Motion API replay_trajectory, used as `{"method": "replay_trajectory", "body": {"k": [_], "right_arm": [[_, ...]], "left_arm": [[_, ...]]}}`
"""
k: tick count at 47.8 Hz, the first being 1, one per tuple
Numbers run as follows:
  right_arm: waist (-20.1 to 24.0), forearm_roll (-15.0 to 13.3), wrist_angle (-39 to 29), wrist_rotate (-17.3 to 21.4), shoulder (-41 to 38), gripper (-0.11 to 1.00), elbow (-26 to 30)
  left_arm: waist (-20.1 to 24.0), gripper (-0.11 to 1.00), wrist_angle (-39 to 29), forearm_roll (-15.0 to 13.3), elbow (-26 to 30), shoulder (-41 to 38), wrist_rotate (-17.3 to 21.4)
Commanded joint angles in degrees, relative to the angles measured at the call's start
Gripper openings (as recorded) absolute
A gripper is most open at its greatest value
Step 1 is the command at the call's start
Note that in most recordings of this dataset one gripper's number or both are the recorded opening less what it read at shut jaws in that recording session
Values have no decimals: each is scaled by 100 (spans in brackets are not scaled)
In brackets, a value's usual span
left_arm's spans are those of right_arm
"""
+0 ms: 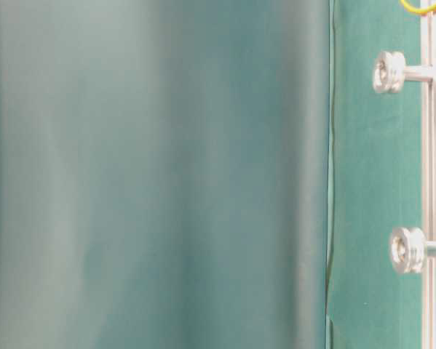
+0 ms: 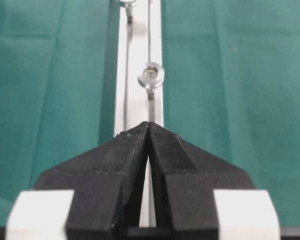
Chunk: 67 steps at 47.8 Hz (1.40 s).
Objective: Hook the rubber onto the shaft.
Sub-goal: 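Lower the open right gripper over the band beside the bar end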
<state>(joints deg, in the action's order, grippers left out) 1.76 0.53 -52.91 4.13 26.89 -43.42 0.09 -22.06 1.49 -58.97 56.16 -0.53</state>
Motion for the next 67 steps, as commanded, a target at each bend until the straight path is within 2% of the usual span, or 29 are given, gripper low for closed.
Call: {"method": "replay_trajectory", "body": {"k": [1, 29, 67], "right_arm": [[44, 88, 123, 9, -53, 97, 105], [404, 404, 949, 9, -703, 97, -167], [598, 422, 1934, 9, -1345, 97, -598]], "left_arm": [[-9, 0, 26, 18, 176, -44, 9], [0, 0, -70, 18, 176, -44, 0], [-9, 0, -70, 9, 167, -44, 0]]}}
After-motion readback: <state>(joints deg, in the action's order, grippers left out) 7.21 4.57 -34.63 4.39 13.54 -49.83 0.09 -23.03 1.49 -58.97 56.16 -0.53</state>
